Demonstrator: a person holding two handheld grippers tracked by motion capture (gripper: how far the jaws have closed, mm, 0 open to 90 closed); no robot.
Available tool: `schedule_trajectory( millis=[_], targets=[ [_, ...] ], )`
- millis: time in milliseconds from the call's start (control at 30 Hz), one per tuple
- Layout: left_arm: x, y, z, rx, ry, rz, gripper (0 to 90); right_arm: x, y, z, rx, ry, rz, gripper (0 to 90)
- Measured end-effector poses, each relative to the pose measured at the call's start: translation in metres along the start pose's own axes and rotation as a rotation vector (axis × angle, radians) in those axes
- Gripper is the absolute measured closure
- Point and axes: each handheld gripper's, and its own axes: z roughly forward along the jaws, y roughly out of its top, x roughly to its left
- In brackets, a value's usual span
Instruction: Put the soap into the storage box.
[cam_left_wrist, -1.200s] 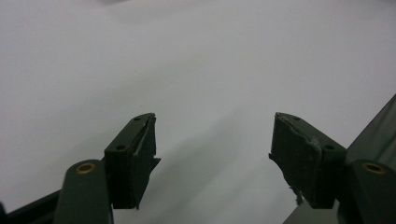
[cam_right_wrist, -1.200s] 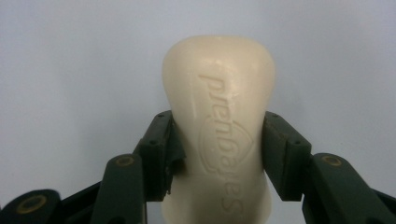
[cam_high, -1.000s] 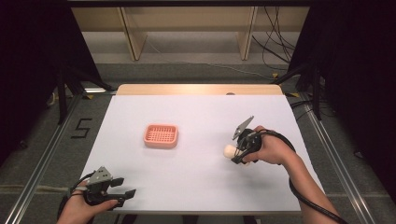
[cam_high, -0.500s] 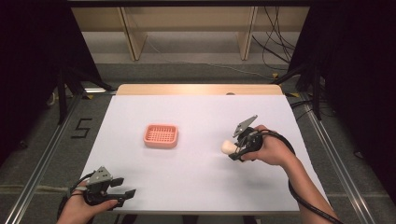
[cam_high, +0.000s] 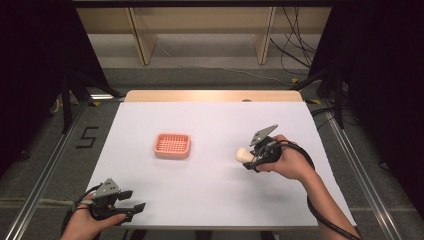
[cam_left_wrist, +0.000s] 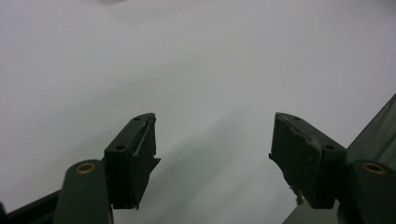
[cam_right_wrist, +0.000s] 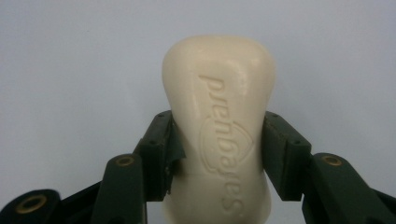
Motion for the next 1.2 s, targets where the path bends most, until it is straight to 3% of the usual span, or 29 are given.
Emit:
schedule_trajectory(
  millis=[33, 133, 300, 600, 767, 833, 1200],
  targets=[
    [0.0001, 0.0, -0.0006, 0.0, -0.008, 0.005, 30.8, 0.0014, -0.0004, 0.0002, -0.004, -0.012, 0.019, 50.4],
    [0.0001, -0.0001, 0.0004, -0.002, 0.006, -0.004, 30.8, 0.001, -0.0008, -0.0002, -0.015, -0.032, 0.007, 50.4],
    [0.0003, 0.0, -0.0008, 0.003, -0.007, 0.007, 30.8, 0.0032, -0.0011, 0.0, -0.038, -0.025, 0.024, 50.4],
    [-0.0008, -0.0003, 0.0001, -0.005, -0.009, -0.017, 30.8, 0.0033, -0.0001, 0.0004, -0.083, -0.032, 0.001, 50.4],
    [-0.0008, -0.0004, 0.0, -0.006, -0.009, -0.019, 30.7, 0.0059, 0.0, 0.0026, -0.113, -0.032, 0.02, 50.4],
    [-0.0004, -0.0005, 0.0007, -0.004, 0.011, -0.013, 30.8, 0.0056, -0.0002, 0.0007, -0.108, -0.038, 0.021, 50.4],
    [-0.0002, -0.0002, -0.0006, -0.01, -0.005, -0.01, 30.8, 0.0073, 0.0013, 0.0035, -0.138, -0.047, 0.037, 50.4]
  ],
)
